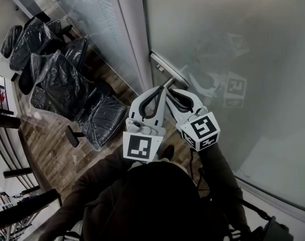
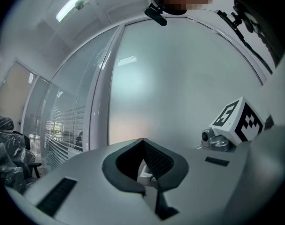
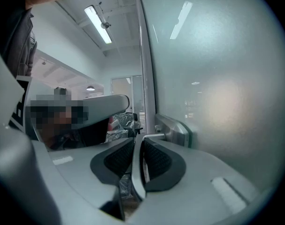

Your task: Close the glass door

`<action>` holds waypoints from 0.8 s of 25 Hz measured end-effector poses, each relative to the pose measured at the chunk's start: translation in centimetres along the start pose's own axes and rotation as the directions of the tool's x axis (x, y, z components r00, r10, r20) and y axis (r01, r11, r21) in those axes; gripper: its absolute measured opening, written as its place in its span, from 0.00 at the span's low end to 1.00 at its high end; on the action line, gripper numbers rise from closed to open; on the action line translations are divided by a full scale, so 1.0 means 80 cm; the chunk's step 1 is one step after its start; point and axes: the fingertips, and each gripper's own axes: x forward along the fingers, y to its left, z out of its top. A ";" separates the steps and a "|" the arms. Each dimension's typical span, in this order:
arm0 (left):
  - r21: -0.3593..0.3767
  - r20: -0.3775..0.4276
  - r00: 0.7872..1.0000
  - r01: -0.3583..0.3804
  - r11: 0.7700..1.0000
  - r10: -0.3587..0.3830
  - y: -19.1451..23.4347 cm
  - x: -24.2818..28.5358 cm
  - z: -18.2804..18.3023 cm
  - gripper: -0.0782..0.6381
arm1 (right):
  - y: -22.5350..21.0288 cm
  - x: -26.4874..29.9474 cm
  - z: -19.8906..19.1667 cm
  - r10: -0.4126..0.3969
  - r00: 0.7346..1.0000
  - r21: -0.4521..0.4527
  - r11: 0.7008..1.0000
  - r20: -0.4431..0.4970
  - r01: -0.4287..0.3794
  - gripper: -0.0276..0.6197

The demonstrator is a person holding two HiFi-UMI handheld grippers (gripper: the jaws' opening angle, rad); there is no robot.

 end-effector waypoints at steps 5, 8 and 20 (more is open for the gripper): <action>0.008 0.005 1.000 -0.008 1.000 0.008 -0.011 0.000 -0.003 0.10 | 0.005 -0.019 0.004 -0.013 0.998 -0.080 0.997 0.058 0.018 0.15; 0.008 0.010 1.000 -0.014 1.000 0.014 -0.018 -0.002 -0.002 0.10 | 0.004 -0.041 0.017 -0.049 0.992 -0.146 0.987 0.117 0.066 0.15; 0.033 -0.018 0.997 -0.076 0.997 0.077 -0.018 -0.029 0.002 0.10 | 0.034 -0.077 0.058 -0.069 0.981 -0.057 0.995 0.183 0.081 0.10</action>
